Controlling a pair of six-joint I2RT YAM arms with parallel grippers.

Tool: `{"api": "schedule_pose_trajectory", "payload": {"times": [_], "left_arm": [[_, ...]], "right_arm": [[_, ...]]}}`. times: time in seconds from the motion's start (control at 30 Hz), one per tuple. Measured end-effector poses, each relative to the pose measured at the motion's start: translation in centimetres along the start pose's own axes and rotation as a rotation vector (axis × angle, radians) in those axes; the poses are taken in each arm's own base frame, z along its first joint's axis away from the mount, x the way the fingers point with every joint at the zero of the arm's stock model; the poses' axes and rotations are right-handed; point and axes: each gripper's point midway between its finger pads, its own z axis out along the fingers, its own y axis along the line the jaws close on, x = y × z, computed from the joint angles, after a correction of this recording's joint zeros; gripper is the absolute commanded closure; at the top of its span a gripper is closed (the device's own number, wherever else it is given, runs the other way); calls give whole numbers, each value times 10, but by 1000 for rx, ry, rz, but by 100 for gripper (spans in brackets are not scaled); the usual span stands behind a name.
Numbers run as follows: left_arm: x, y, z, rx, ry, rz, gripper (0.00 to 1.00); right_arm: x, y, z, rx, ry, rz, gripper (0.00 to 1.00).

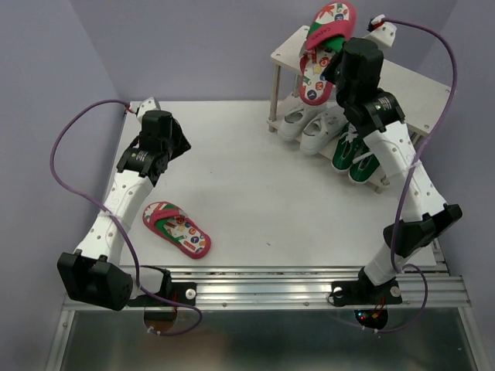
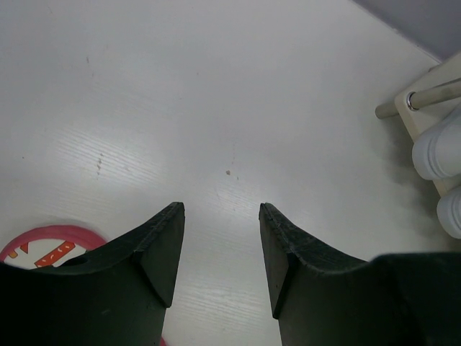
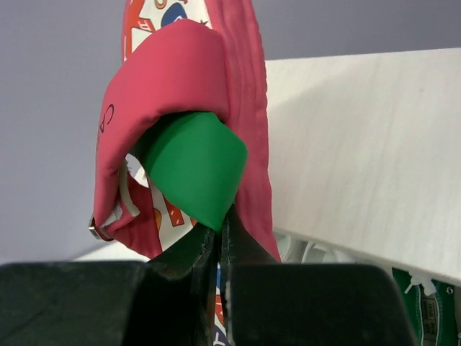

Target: Place and organize the shoes onto the shoe shelf

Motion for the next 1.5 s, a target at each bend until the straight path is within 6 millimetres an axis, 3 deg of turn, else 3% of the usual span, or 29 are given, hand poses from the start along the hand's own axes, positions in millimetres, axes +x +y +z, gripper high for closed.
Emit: {"api": "schedule_pose_trajectory", "payload": {"times": [0.13, 0.2, 0.5, 0.8, 1.17, 1.5], "left_arm": [[3, 1, 0, 3, 7, 1, 44], [5, 2, -2, 5, 9, 0, 44], [8, 4, -3, 9, 13, -6, 44], [11, 6, -3, 6, 18, -12, 44], [11, 6, -5, 9, 13, -23, 44], [13, 7, -4, 6, 19, -22, 44]], "right_arm": [[-18, -33, 16, 86, -44, 70, 99], [-22, -40, 19, 106, -55, 89, 99], [-25, -51, 28, 138, -70, 173, 99], [-4, -63, 50, 138, 3, 205, 99], [-4, -74, 62, 59, 76, 244, 99], [17, -77, 78, -16, 182, 261, 99]]}}
